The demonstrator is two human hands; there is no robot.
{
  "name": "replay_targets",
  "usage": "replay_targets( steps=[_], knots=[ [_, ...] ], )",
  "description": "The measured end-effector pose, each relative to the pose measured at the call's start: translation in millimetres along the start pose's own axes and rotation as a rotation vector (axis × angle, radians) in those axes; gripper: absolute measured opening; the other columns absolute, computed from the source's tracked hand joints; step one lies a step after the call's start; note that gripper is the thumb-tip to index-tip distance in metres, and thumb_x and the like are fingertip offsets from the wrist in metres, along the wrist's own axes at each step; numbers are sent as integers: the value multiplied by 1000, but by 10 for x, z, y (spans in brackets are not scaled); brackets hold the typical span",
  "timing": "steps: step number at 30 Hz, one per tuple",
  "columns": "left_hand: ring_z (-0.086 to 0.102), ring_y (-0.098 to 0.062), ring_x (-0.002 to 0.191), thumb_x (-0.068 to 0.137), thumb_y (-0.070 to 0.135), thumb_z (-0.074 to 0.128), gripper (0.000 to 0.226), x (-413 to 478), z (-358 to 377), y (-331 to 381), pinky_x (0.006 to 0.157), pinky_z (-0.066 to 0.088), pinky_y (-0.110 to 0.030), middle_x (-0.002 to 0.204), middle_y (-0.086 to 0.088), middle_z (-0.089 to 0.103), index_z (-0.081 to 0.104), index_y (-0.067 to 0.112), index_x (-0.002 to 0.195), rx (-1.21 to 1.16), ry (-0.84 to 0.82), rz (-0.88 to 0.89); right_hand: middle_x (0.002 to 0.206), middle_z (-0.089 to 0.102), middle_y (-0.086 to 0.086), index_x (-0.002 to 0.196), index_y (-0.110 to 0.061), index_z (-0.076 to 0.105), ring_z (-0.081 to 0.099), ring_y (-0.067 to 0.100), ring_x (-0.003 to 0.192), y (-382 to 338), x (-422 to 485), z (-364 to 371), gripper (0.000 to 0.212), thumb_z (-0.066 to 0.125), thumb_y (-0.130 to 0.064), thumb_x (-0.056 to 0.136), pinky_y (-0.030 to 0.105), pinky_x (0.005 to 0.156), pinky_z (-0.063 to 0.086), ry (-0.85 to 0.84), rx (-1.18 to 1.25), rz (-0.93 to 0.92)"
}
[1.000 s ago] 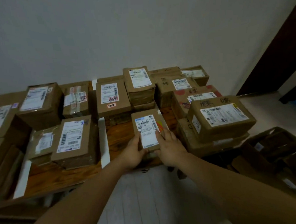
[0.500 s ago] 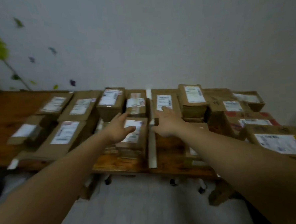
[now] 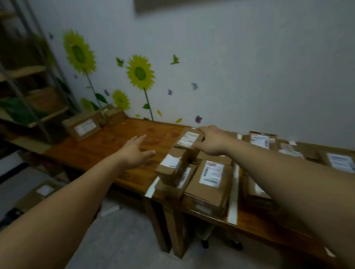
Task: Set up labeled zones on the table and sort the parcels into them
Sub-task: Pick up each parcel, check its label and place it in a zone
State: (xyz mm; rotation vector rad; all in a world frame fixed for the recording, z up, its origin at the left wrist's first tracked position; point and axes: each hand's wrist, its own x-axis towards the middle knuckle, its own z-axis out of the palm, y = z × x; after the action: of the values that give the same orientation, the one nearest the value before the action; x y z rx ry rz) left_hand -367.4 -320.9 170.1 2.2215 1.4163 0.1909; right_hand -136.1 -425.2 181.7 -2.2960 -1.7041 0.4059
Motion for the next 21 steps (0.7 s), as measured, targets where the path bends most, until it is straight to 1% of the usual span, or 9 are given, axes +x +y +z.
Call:
replay_targets(
  steps=[3, 6, 11, 15, 18, 21],
  knots=[
    [2, -23, 147, 90, 51, 53, 78, 135, -365, -450, 119, 12, -41, 160, -2, 2, 11, 29, 151, -31, 26, -28, 154, 30, 12, 151, -21, 28, 33, 32, 138, -523, 413, 141, 77, 54, -56, 88, 41, 111, 34, -24, -20, -48],
    [2, -24, 147, 91, 48, 53, 76, 347, -629, -842, 119, 11, -41, 160, -3, 3, 12, 29, 152, -53, 49, -55, 152, 31, 13, 149, -23, 31, 35, 34, 136, -936, 873, 259, 77, 53, -61, 86, 44, 110, 36, -41, -30, -81],
    [10, -27, 146, 90, 47, 55, 76, 916, -1014, -1461, 117, 19, -46, 160, -4, 6, 13, 28, 151, -74, 79, -116, 157, 21, 14, 154, -18, 18, 27, 36, 141, -1464, 1743, 421, 81, 52, -56, 91, 42, 114, 30, -31, -45, -133],
    [10, -27, 146, 92, 45, 53, 74, 1501, -1402, -1934, 117, 18, -43, 160, -4, 7, 14, 26, 151, -77, 120, -174, 157, 22, 15, 154, -18, 19, 27, 36, 141, -1902, 2594, 524, 80, 53, -56, 91, 44, 113, 31, -34, -12, -161],
    [7, -28, 146, 92, 48, 52, 74, 1906, -1707, -2308, 118, 16, -45, 160, -5, 4, 12, 28, 151, -67, 142, -224, 157, 23, 14, 153, -18, 21, 27, 35, 142, -2287, 3158, 586, 79, 53, -55, 91, 41, 113, 29, -46, -12, -188],
    [7, -29, 146, 91, 48, 53, 75, 2231, -1954, -2722, 117, 16, -49, 160, -5, 5, 13, 29, 151, -75, 168, -256, 156, 24, 14, 154, -19, 20, 29, 34, 141, -2700, 3659, 683, 81, 54, -56, 91, 41, 114, 30, -74, -8, -216]
  ],
)
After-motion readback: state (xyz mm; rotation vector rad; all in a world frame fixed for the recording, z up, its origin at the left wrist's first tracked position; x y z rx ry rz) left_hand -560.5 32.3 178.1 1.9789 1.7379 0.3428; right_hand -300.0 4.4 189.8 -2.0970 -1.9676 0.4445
